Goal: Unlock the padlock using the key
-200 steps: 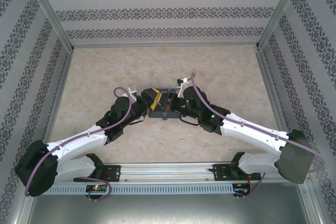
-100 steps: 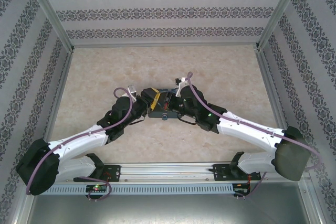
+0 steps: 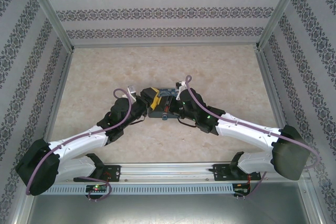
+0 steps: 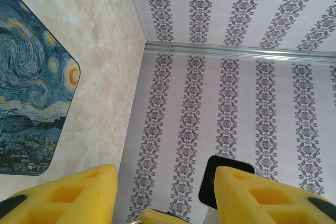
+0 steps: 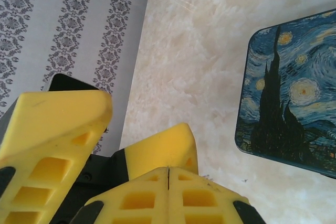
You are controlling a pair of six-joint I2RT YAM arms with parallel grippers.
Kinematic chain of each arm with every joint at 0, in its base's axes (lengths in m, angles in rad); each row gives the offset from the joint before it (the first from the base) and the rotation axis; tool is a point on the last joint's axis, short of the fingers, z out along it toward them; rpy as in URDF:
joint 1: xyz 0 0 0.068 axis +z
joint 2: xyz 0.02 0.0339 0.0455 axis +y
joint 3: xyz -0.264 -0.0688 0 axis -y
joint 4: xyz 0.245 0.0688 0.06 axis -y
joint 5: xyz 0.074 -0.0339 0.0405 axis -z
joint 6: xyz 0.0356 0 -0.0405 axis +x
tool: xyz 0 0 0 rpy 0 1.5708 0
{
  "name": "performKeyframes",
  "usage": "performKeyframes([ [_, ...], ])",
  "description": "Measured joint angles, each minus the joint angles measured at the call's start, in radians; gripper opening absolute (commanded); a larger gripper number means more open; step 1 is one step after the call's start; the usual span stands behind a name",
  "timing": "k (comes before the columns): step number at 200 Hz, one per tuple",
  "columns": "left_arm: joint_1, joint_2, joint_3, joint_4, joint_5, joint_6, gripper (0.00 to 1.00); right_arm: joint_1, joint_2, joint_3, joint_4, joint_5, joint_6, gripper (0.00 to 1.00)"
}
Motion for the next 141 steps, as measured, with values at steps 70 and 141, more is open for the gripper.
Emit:
performKeyframes([
  [70,0.000,-0.008,-0.002,0.000,-0.001,0.000,0.60,0.000,-0.040,0.014,-0.015,0.000,-0.002,0.00],
  [141,0.000,0.003,-0.003,0.000,0.000,-0.003,0.63,0.000,-0.035,0.050,-0.007,0.000,-0.001,0.00],
])
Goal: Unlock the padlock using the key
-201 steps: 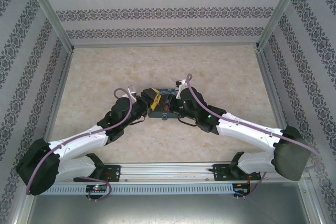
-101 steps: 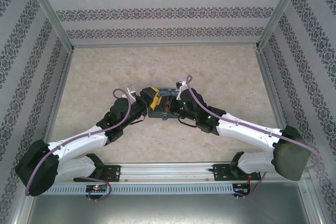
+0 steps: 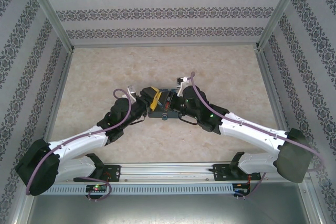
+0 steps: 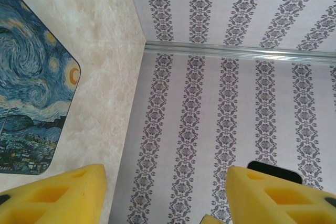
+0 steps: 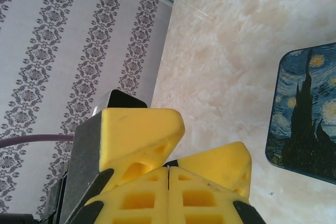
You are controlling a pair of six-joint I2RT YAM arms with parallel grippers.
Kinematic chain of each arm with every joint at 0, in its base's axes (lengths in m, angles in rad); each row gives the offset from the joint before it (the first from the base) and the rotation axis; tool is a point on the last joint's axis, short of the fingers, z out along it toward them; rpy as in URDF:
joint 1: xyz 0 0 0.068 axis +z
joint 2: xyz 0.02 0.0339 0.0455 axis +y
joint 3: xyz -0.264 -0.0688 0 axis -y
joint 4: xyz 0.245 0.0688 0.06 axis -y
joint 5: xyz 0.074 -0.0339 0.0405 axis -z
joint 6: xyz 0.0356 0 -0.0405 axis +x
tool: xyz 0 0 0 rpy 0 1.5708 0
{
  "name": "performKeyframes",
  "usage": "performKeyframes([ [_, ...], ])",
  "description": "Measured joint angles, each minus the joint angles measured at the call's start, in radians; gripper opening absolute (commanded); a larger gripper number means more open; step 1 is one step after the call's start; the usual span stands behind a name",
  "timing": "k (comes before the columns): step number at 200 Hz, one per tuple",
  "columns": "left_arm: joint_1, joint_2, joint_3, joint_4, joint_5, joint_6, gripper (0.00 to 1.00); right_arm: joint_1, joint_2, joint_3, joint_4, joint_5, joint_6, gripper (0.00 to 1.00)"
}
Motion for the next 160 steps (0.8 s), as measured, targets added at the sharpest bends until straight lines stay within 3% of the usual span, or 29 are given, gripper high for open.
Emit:
performKeyframes([
  [75,0.000,0.007,0.000,0.014,0.000,-0.017,0.64,0.000,0.054,-0.019,0.038,0.000,0.017,0.00],
  [160,0.000,-0.029,0.000,0.008,-0.005,-0.015,0.63,-0.015,-0.016,-0.098,0.046,0.009,0.021,0.00],
])
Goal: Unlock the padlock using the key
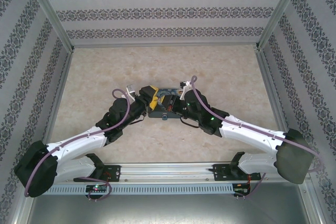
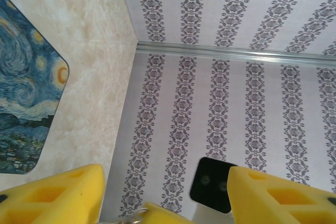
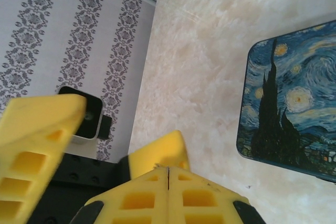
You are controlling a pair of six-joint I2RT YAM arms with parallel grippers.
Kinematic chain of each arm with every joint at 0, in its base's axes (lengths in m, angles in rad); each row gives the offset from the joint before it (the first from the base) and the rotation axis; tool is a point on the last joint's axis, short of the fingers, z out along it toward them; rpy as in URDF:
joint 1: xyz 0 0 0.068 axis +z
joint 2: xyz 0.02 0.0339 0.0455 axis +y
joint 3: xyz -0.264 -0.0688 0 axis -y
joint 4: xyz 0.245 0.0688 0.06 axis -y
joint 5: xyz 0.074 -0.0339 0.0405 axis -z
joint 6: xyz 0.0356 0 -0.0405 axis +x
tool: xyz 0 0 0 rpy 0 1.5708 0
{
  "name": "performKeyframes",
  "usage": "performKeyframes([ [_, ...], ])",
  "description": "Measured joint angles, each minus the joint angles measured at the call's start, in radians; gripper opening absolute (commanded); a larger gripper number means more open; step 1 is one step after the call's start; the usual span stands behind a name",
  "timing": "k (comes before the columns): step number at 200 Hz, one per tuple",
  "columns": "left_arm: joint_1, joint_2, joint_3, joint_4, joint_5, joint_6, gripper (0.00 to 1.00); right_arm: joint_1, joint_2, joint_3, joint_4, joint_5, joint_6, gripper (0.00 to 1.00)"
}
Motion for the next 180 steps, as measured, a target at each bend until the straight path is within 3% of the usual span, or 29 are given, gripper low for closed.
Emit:
performKeyframes([
  [54,0.000,-0.003,0.000,-0.001,0.000,0.008,0.63,0.000,0.010,-0.004,0.001,-0.001,0.004,0.00],
  [138,0.000,-0.002,0.000,-0.001,-0.010,0.018,0.40,0.033,0.048,0.012,0.009,-0.010,0.004,0.00],
  [180,0.000,-0.002,-0.001,-0.002,-0.010,0.018,0.43,0.034,0.049,0.012,0.010,-0.012,0.003,0.00],
])
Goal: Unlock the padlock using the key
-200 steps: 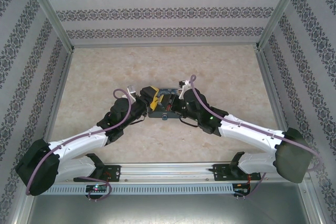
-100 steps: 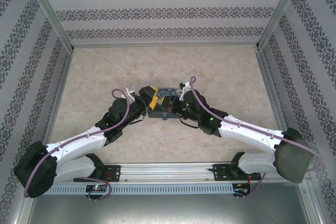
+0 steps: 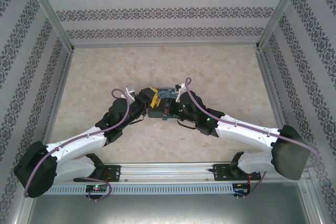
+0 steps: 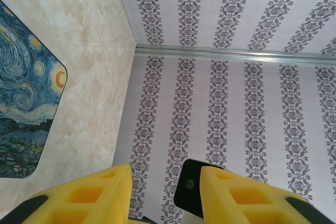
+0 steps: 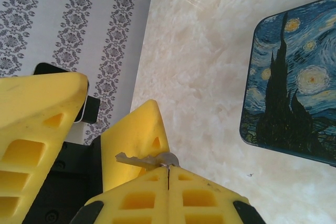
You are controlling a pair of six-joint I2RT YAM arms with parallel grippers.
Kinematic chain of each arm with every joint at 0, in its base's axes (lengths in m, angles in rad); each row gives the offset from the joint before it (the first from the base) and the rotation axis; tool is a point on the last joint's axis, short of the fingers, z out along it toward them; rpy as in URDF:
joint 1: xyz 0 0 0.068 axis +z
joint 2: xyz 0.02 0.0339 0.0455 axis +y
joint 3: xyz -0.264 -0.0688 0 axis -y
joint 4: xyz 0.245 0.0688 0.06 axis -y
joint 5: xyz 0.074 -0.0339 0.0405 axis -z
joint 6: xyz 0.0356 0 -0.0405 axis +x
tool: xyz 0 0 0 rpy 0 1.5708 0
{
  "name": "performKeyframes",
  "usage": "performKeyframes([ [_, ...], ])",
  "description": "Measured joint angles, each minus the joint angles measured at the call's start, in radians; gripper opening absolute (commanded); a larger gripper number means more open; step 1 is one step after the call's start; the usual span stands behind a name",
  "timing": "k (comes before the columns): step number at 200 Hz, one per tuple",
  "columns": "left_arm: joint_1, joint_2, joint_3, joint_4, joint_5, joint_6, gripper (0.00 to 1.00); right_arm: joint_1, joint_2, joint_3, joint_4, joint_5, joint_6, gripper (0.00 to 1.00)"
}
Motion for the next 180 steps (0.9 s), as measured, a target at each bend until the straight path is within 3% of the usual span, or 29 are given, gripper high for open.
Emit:
performKeyframes([
  [64,0.000,0.000,-0.006,-0.007,0.000,0.001,0.47,-0.001,-0.021,0.005,-0.003,0.003,-0.001,0.00],
  [180,0.000,0.003,-0.006,-0.008,0.000,0.002,0.26,-0.001,-0.023,0.019,-0.002,0.003,-0.001,0.00],
])
